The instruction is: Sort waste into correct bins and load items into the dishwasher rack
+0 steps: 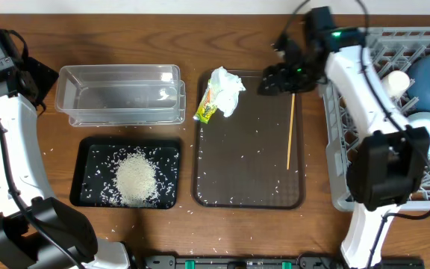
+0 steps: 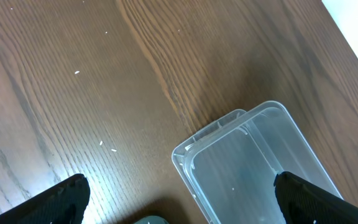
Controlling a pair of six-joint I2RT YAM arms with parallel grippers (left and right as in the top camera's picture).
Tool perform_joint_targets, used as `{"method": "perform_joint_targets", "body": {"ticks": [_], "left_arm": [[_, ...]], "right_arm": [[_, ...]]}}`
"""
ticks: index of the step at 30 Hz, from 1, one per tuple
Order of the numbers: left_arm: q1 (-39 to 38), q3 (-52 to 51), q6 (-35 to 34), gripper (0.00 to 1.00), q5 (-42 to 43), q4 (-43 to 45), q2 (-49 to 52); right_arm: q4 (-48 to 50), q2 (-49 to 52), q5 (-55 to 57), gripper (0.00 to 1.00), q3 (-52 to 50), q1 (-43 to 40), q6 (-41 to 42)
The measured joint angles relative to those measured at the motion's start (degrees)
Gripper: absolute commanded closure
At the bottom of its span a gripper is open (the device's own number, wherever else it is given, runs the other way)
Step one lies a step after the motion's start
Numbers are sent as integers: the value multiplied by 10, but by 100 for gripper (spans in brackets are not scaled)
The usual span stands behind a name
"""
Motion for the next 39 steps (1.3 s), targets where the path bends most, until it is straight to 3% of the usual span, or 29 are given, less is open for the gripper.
{"method": "perform_joint_targets", "body": {"ticks": [1, 8, 21, 29, 39], "left_arm": [[0, 0, 0, 2, 0, 0, 0], [0, 0, 0, 2, 0, 0, 0], [0, 0, 0, 2, 0, 0, 0], [0, 0, 0, 2, 0, 0, 0], [0, 0, 0, 2, 0, 0, 0]], "right_arm": [[5, 0, 18, 1, 0, 12, 13], [26, 0, 144, 1, -1, 72, 89], [60, 0, 255, 2, -75, 100, 174], [63, 0, 289, 11, -124, 92, 237], [101, 0, 299, 26, -176, 84, 254]]}}
